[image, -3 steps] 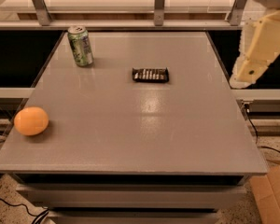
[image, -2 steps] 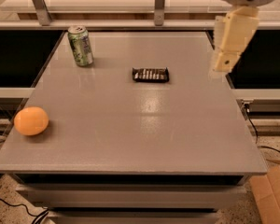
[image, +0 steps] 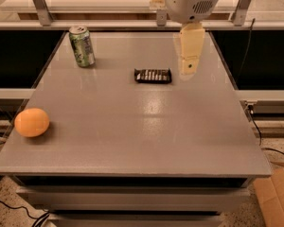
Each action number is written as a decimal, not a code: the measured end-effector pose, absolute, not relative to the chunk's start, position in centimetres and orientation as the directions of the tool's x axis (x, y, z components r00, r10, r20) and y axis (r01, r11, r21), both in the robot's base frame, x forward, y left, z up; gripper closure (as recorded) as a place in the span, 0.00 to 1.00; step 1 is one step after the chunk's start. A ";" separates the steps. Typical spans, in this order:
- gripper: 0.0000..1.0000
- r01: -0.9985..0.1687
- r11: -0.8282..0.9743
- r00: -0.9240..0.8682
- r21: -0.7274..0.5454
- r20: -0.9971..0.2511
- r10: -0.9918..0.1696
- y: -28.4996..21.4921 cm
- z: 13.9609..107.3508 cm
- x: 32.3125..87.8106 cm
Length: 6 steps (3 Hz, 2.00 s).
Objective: Move rxbar chocolate near orange
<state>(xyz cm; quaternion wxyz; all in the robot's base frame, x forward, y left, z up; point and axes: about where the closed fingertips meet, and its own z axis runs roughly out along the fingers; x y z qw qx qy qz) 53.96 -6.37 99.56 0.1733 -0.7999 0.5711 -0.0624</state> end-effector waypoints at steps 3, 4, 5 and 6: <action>0.00 -0.909 -0.332 0.351 -0.250 -0.031 -0.936 -2.8 93.5 58.1; 0.00 -0.916 -0.351 0.363 -0.195 -0.029 -0.931 -0.6 91.2 60.2; 0.00 -0.928 -0.341 0.347 -0.152 -0.017 -0.938 0.7 88.7 62.1; 0.00 -0.949 -0.295 0.298 -0.110 -0.007 -0.955 0.7 85.8 63.6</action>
Offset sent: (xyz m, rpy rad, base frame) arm 0.0176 0.0109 -0.0327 -0.0746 0.0356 0.0002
